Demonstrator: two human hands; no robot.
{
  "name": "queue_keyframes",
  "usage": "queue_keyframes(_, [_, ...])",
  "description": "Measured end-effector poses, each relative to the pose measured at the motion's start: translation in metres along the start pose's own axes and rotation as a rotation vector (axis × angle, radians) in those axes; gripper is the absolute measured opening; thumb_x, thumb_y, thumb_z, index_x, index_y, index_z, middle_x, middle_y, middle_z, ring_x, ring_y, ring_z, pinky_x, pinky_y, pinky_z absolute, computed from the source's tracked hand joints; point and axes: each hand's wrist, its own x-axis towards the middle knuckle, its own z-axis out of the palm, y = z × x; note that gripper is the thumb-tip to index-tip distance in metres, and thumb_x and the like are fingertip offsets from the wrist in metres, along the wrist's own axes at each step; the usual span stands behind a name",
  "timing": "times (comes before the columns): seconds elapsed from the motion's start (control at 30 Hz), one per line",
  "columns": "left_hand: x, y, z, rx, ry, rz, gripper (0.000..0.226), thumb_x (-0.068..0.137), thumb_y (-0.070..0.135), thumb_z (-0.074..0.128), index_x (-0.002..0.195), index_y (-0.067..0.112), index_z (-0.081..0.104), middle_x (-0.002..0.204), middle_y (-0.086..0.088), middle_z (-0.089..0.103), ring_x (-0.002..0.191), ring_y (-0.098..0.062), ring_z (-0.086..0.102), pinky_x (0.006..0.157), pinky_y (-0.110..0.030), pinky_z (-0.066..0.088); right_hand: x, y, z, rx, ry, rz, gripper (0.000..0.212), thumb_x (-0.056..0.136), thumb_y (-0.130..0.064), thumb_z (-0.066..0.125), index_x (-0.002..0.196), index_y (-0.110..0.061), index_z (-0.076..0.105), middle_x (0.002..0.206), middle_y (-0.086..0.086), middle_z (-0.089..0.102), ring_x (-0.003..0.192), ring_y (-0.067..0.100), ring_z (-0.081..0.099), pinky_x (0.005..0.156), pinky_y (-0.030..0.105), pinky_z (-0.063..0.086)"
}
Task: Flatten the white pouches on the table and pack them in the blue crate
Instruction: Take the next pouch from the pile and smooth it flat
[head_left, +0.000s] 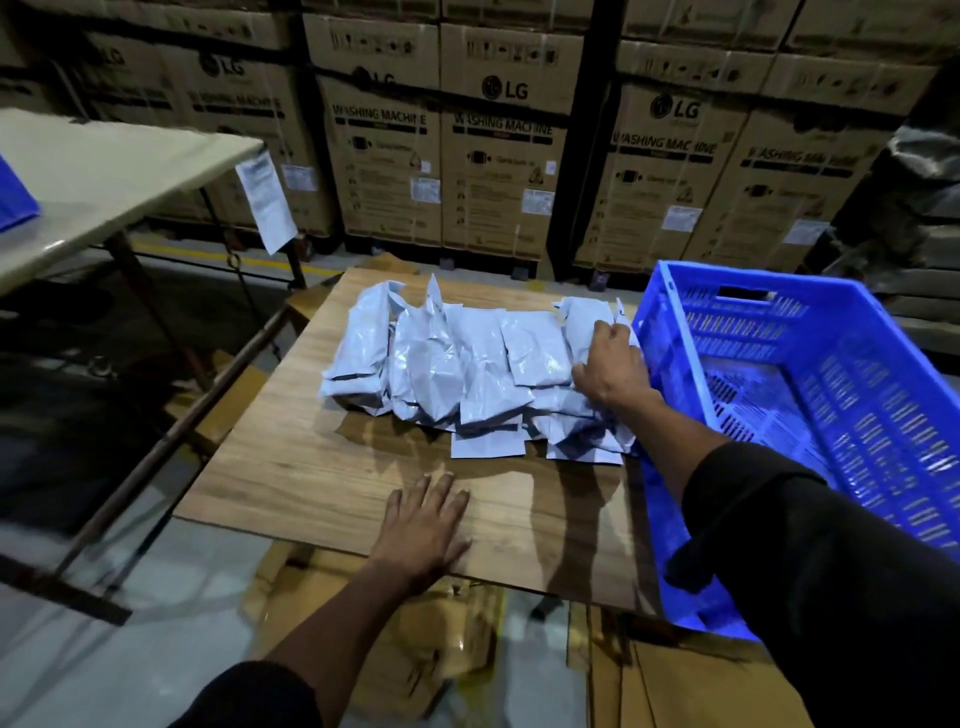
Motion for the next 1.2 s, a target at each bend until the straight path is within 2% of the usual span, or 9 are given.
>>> queue_keyframes(0.27, [-0.006, -0.006, 0.008, -0.058, 0.051, -0.016, 0.072, 0.086, 0.06, 0.041, 0.141, 0.014, 0.052, 0.141, -0.013, 0.059, 0.121, -0.035, 0.061, 0.086, -0.055, 0.055, -0.1, -0.008, 0.025, 0.439, 0.342, -0.435, 0.06, 0.076, -0.004, 0.072, 0.132, -0.006, 0.051, 0.128, 0.014, 0.051, 0.12, 0.031, 0.048, 0.098, 0.04, 0.046])
queue_keyframes(0.57, [-0.029, 0.003, -0.002, -0.535, 0.715, -0.334, 0.025, 0.09, 0.007, 0.058, 0.111, 0.012, 0.047, 0.116, -0.013, 0.051, 0.103, -0.037, 0.053, 0.074, -0.047, 0.052, -0.191, 0.032, 0.097, 0.206, -0.069, -0.574, 0.064, 0.076, -0.014, 0.051, 0.14, -0.012, 0.047, 0.135, 0.013, 0.049, 0.119, 0.033, 0.051, 0.098, 0.047, 0.046])
queue_keyframes(0.67, [-0.032, 0.008, -0.014, -0.554, 0.802, -0.396, 0.02, 0.091, 0.011, 0.053, 0.111, 0.012, 0.052, 0.113, -0.012, 0.052, 0.102, -0.036, 0.052, 0.078, -0.049, 0.05, -0.185, 0.03, 0.097, 0.044, -0.11, -0.623, 0.068, 0.075, -0.012, 0.052, 0.142, -0.011, 0.046, 0.139, 0.013, 0.05, 0.122, 0.037, 0.053, 0.106, 0.051, 0.04])
queue_keyframes(0.77, [-0.027, 0.023, -0.017, -0.247, 0.685, -0.089, 0.045, 0.093, 0.031, 0.043, 0.127, 0.007, 0.059, 0.129, -0.018, 0.06, 0.117, -0.038, 0.057, 0.094, -0.052, 0.052, -0.179, 0.027, 0.095, -0.229, -0.201, -0.746, 0.076, 0.08, -0.02, 0.059, 0.151, -0.018, 0.032, 0.156, 0.003, 0.037, 0.146, 0.03, 0.031, 0.115, 0.06, 0.021])
queue_keyframes(0.87, [-0.016, 0.044, -0.022, -0.058, 0.364, 0.082, 0.069, 0.098, 0.049, 0.019, 0.151, 0.011, 0.043, 0.159, -0.011, 0.039, 0.15, -0.029, 0.03, 0.117, -0.056, 0.03, -0.183, 0.023, 0.091, -0.275, -0.301, -0.685, 0.076, 0.091, -0.031, 0.05, 0.158, -0.022, 0.015, 0.167, -0.003, 0.007, 0.154, 0.027, -0.004, 0.116, 0.063, 0.003])
queue_keyframes(0.97, [-0.012, 0.051, -0.012, -0.029, 0.186, 0.084, 0.086, 0.092, 0.055, -0.01, 0.161, 0.015, 0.019, 0.17, -0.004, 0.011, 0.157, -0.021, 0.001, 0.123, -0.051, -0.006, -0.192, 0.008, 0.09, -0.252, -0.215, -0.577, 0.064, 0.093, -0.036, 0.034, 0.151, -0.011, 0.039, 0.162, 0.007, 0.029, 0.151, 0.027, 0.015, 0.117, 0.06, 0.019])
queue_keyframes(1.03, [-0.011, 0.051, -0.009, -0.009, 0.211, 0.064, 0.082, 0.095, 0.052, -0.008, 0.16, 0.017, 0.028, 0.168, -0.002, 0.02, 0.157, -0.022, 0.009, 0.124, -0.053, 0.002, -0.192, -0.002, 0.092, -0.216, -0.17, -0.502, 0.064, 0.095, -0.042, 0.025, 0.144, -0.011, 0.05, 0.154, 0.006, 0.044, 0.148, 0.025, 0.029, 0.117, 0.055, 0.021])
queue_keyframes(1.1, [-0.011, 0.048, -0.008, 0.004, 0.266, 0.047, 0.074, 0.101, 0.046, 0.0, 0.153, 0.016, 0.043, 0.161, -0.003, 0.038, 0.153, -0.023, 0.025, 0.122, -0.054, 0.018, -0.191, -0.008, 0.098, -0.172, -0.17, -0.458, 0.076, 0.094, -0.048, 0.003, 0.153, -0.013, 0.035, 0.163, 0.002, 0.028, 0.153, 0.023, 0.014, 0.121, 0.052, 0.01])
queue_keyframes(1.2, [-0.011, 0.04, -0.004, -0.02, 0.194, 0.031, 0.083, 0.092, 0.045, -0.013, 0.161, 0.014, 0.02, 0.169, -0.005, 0.013, 0.157, -0.023, 0.006, 0.123, -0.051, 0.005, -0.195, -0.007, 0.107, -0.195, -0.231, -0.41, 0.083, 0.088, -0.053, -0.012, 0.159, -0.019, 0.016, 0.167, -0.003, 0.008, 0.154, 0.021, -0.004, 0.12, 0.051, 0.0])
